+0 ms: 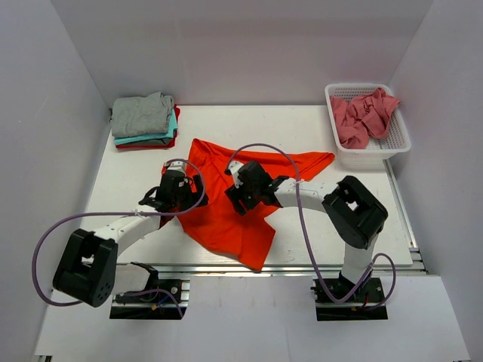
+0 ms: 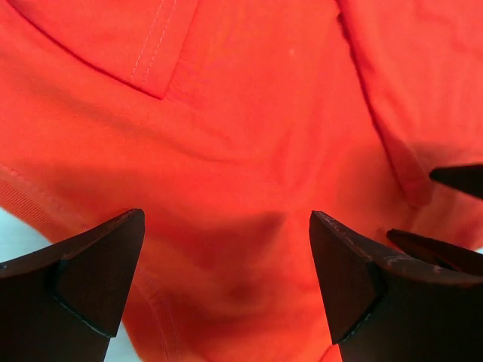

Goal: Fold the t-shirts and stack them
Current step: Flatten out the tshirt

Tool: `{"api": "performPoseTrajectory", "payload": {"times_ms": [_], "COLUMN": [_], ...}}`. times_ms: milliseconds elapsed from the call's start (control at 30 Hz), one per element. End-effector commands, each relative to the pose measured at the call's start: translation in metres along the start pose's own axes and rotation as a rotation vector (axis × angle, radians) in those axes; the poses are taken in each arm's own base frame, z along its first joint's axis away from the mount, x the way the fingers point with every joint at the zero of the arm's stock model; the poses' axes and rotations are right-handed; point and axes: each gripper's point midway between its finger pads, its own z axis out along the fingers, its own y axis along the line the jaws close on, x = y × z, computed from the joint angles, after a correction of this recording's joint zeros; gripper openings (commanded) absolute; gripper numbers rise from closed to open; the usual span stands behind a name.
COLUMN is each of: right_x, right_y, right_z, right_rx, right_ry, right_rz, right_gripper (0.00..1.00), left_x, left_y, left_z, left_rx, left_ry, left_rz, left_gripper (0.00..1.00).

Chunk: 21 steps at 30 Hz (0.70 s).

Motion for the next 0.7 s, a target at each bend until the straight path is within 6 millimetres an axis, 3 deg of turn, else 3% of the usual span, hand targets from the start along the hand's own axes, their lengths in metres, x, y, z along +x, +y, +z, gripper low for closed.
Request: {"api": "performPoseTrajectory", "payload": {"times_ms": [0, 67, 167, 200, 233, 267, 367, 500, 533, 567, 633, 667], "right_x": [-0.037, -0.033, -0.033, -0.035, -0.032, -0.035, -0.047, -0.061, -0.064, -0.076, -0.083, -0.102], "right_y": [-0.001, -0.003, -0.010, -0.012, -0.017, -0.022, -0.030, -0.042, -0.044, -0.049, -0.066, -0.072], "right_z": [0.003, 0.007, 0.010, 0.010, 0.009, 0.006, 0.000, -0.007, -0.008, -0.013, -0.017, -0.019], "right_rx": [0.041, 0.073, 0.127, 0.142, 0.173, 0.204, 0.242, 0.311, 0.322, 0.346, 0.401, 0.422], "right_ry": [-0.091, -0.077, -0.072, -0.076, -0.073, -0.083, -0.127, -0.163, -0.172, -0.202, -0.217, -0.252], "right_rz": [-0.017, -0.013, 0.006, 0.013, 0.043, 0.054, 0.091, 0.094, 0.094, 0.104, 0.124, 0.128], "right_gripper": [0.64, 0.58, 0.38, 0.30, 0.12, 0.03, 0.00, 0.00, 0.00, 0.00, 0.00, 0.00], "left_x": [-0.006, -0.001, 0.004, 0.006, 0.005, 0.006, 0.005, 0.019, 0.014, 0.019, 0.020, 0.017], "left_y": [-0.009, -0.002, 0.002, 0.004, 0.005, 0.008, 0.010, 0.022, 0.022, 0.027, 0.030, 0.031], "left_z": [0.007, 0.010, 0.011, 0.011, 0.011, 0.011, 0.011, 0.015, 0.015, 0.017, 0.017, 0.019], "left_rx": [0.030, -0.001, -0.021, -0.027, -0.036, -0.052, -0.062, -0.100, -0.109, -0.132, -0.154, -0.165], "left_ry": [-0.011, 0.005, 0.020, 0.029, 0.024, 0.025, 0.020, 0.069, 0.054, 0.070, 0.084, 0.078], "left_rz": [-0.016, -0.014, -0.013, -0.012, -0.012, -0.011, -0.011, -0.023, -0.023, -0.020, -0.017, -0.016], "left_gripper": [1.00, 1.00, 1.00, 1.00, 1.00, 1.00, 1.00, 1.00, 1.00, 1.00, 1.00, 1.00]}}
